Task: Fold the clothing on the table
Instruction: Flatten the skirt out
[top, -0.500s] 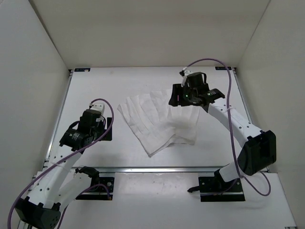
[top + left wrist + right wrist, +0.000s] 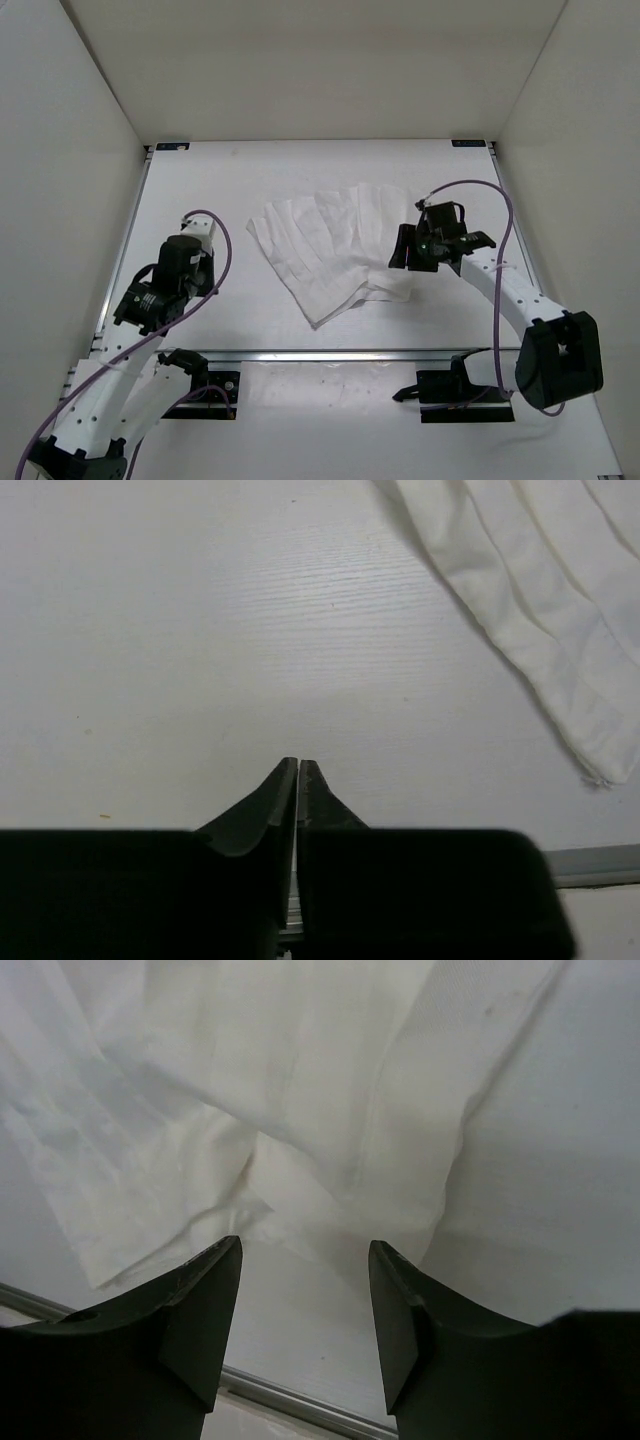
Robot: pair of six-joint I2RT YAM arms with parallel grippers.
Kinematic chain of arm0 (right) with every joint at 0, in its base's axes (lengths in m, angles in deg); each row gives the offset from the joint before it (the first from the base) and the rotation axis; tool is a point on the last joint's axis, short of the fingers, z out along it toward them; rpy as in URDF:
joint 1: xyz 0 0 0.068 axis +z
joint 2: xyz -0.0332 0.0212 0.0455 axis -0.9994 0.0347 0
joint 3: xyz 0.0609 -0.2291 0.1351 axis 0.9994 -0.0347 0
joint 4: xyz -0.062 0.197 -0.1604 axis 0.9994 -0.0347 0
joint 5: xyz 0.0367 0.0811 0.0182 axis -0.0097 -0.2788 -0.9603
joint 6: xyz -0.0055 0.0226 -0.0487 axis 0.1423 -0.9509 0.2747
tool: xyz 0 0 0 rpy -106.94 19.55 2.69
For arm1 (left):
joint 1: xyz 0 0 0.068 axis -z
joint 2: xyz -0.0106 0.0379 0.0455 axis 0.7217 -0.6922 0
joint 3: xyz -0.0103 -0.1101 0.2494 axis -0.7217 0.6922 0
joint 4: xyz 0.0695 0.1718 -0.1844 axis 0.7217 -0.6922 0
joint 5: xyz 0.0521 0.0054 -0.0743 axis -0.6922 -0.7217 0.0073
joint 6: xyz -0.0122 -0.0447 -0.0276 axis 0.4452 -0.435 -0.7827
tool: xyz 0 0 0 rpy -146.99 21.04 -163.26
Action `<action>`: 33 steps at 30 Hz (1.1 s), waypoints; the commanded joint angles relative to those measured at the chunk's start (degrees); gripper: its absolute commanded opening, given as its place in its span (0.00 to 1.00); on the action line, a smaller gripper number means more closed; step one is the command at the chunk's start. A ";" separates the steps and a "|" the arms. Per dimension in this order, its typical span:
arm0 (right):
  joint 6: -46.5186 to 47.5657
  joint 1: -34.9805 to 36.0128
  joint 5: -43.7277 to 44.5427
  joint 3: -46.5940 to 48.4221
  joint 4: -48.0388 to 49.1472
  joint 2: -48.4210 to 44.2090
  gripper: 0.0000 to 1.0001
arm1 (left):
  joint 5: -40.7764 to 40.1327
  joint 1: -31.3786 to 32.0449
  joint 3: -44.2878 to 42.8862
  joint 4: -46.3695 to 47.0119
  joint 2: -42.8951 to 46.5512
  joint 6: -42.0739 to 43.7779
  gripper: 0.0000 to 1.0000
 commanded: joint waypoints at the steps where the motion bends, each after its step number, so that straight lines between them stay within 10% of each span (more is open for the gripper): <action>1: -2.25 -1.00 -0.44 -4.02 -0.41 -3.79 0.51 | 5.40 -1.18 -1.50 0.59 -2.69 2.94 0.21; 7: -2.95 -4.95 -2.02 -10.17 -0.07 -7.14 0.52 | 21.73 1.09 -3.46 4.97 -9.65 -7.39 0.52; 12: -2.86 -4.88 -3.26 -11.50 0.37 -8.02 0.53 | 29.40 12.17 12.42 25.94 -13.60 -22.09 0.76; 33: -4.62 -0.83 -1.68 -13.88 5.56 -1.43 0.36 | 24.05 27.30 19.23 52.00 -33.64 -40.30 0.67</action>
